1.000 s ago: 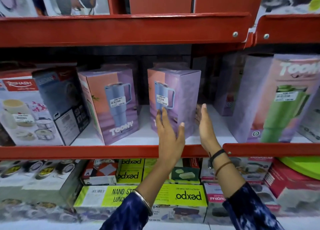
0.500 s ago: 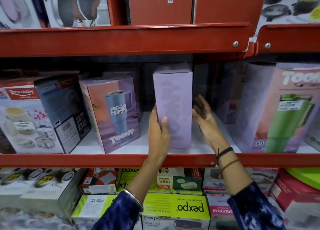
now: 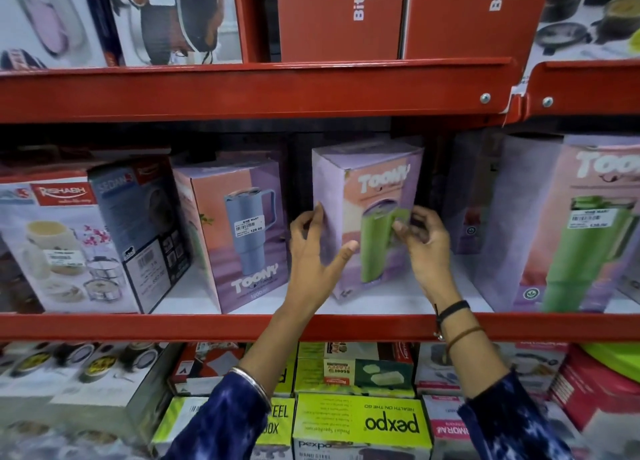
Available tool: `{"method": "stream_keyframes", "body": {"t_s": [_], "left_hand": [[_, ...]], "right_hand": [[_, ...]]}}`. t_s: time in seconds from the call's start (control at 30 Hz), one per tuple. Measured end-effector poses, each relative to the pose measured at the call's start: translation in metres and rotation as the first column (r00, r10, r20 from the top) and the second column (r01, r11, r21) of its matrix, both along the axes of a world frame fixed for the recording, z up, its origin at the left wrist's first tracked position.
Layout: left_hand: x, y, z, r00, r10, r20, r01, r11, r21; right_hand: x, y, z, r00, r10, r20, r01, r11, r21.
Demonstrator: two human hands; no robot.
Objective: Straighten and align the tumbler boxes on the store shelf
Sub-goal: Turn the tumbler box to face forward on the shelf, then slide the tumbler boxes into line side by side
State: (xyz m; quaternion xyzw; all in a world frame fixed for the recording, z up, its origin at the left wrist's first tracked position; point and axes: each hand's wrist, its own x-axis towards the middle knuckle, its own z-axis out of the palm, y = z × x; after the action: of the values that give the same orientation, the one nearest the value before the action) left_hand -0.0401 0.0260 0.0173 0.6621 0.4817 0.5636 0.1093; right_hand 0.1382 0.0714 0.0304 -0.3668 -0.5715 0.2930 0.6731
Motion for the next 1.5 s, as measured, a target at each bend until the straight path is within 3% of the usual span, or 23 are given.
{"method": "stream_keyframes", "body": {"t_s": [0.3, 0.63, 0.8, 0.9, 1.0, 1.23, 1.4, 1.5], "left_hand": [[-0.020, 0.018, 0.001, 0.998, -0.006, 0.068, 0.010, 0.998, -0.059], [-0.026, 0.008, -0.006, 0.999, -0.034, 0.001, 0.034, 0.999, -0.021], [-0.037, -0.026, -0.009, 0.999, -0.036, 0.004, 0.034, 0.976, 0.214], [-0.059, -0.043, -0.007, 0.999, 0.041, 0.004, -0.040, 0.916, 0.399], [-0.090, -0.049, -0.009, 0.989, 0.136, 0.055, -0.146, 0.868, 0.475], [-0.160, -0.036, -0.014, 0.932, 0.160, 0.327, -0.242, 0.943, 0.229], [-0.178, -0.017, -0.008, 0.849, 0.047, 0.526, -0.013, 0.998, -0.068], [-0.187, -0.009, -0.004, 0.826, 0.003, 0.563, 0.097, 0.984, -0.147]], "right_hand": [[-0.008, -0.012, -0.012, 0.969, -0.211, 0.130, 0.210, 0.977, 0.019], [-0.017, -0.029, -0.017, 0.956, -0.253, 0.150, 0.257, 0.966, -0.009], [-0.054, -0.062, -0.018, 0.923, -0.384, 0.038, 0.374, 0.914, 0.158], [-0.089, -0.079, -0.015, 0.958, -0.282, 0.045, 0.269, 0.945, 0.189], [-0.127, -0.086, -0.018, 0.987, -0.153, 0.049, 0.143, 0.976, 0.166], [-0.204, -0.096, -0.028, 0.983, -0.042, 0.180, 0.032, 0.998, 0.057], [-0.246, -0.094, -0.033, 0.936, -0.076, 0.343, 0.063, 0.997, 0.051], [-0.262, -0.090, -0.040, 0.868, -0.260, 0.422, 0.251, 0.965, 0.079]]}}
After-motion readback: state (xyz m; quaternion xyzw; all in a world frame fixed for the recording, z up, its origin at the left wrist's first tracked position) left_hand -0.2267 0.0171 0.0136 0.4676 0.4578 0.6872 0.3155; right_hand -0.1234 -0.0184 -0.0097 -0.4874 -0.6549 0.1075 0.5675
